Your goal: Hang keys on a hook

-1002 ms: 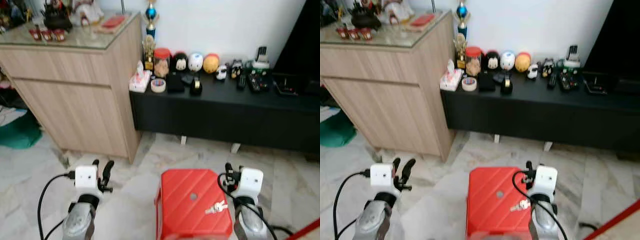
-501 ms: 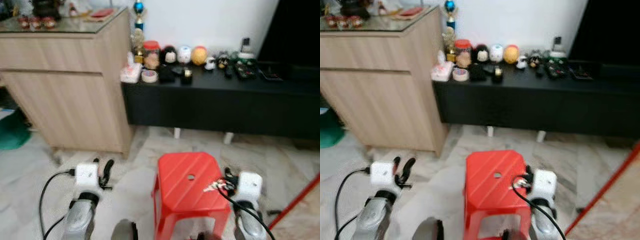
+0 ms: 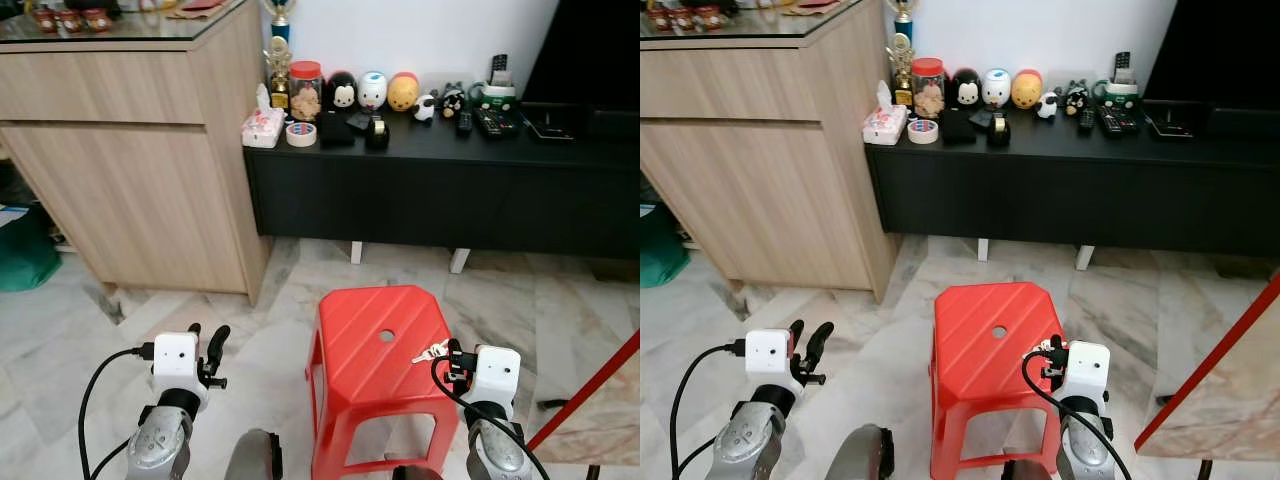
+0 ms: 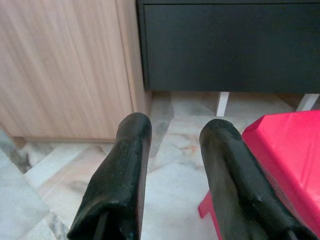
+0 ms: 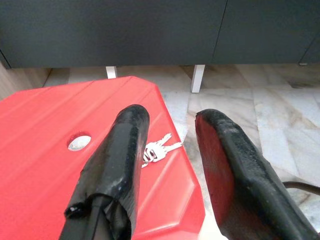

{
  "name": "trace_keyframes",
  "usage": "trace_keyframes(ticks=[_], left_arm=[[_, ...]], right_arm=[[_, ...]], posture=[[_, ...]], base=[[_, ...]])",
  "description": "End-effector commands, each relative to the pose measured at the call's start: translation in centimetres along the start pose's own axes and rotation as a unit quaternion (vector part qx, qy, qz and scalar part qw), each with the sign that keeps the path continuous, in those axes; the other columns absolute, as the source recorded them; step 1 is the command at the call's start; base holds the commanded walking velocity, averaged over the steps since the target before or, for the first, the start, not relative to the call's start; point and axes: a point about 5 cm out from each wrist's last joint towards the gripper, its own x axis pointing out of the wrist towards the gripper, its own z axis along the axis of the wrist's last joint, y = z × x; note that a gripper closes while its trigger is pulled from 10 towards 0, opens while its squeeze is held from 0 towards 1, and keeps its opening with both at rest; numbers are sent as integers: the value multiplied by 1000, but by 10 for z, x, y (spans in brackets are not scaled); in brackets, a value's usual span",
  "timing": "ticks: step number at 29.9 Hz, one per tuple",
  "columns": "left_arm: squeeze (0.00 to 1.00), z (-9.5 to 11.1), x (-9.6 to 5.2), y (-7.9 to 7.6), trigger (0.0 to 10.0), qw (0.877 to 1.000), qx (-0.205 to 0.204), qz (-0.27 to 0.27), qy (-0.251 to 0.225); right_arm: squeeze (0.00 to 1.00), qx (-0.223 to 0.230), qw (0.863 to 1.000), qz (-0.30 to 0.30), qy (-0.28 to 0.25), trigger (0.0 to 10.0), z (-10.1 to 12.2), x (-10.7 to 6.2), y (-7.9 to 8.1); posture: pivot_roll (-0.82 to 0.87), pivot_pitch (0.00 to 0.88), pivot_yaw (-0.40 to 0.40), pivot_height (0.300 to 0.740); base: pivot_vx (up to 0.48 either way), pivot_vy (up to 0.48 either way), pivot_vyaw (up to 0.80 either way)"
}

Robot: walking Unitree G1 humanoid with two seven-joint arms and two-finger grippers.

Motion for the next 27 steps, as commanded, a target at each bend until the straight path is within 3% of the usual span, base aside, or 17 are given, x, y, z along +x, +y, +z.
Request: trace_keyframes(ticks=[1, 14, 17, 20, 27], left_arm=[[0, 2, 1, -1, 10000, 1000, 4, -5, -3], [0, 4, 4, 4, 10000, 1000, 13, 0, 0], [0, 5, 5, 5, 10000, 1000, 14, 2, -4], [0, 6, 6, 6, 10000, 1000, 16, 3, -5], [0, 5, 7, 2, 10000, 1000, 14, -2, -3]], right_arm=[[0, 2, 1000, 6, -2, 10000, 1, 1, 1], [0, -6, 1000, 27, -15, 10000, 4, 1, 5], [0, -11, 999, 27, -17, 10000, 4, 1, 5], [0, -3, 999, 29, -15, 10000, 3, 1, 5], [0, 4, 999, 28, -16, 10000, 4, 1, 6]], posture=[[28, 30, 4, 607], [26, 31, 3, 607], [26, 31, 2, 607], [26, 31, 1, 607], [26, 31, 0, 607]], base=[[0, 0, 0], [0, 0, 0], [0, 0, 617], [260, 0, 800], [264, 0, 0]])
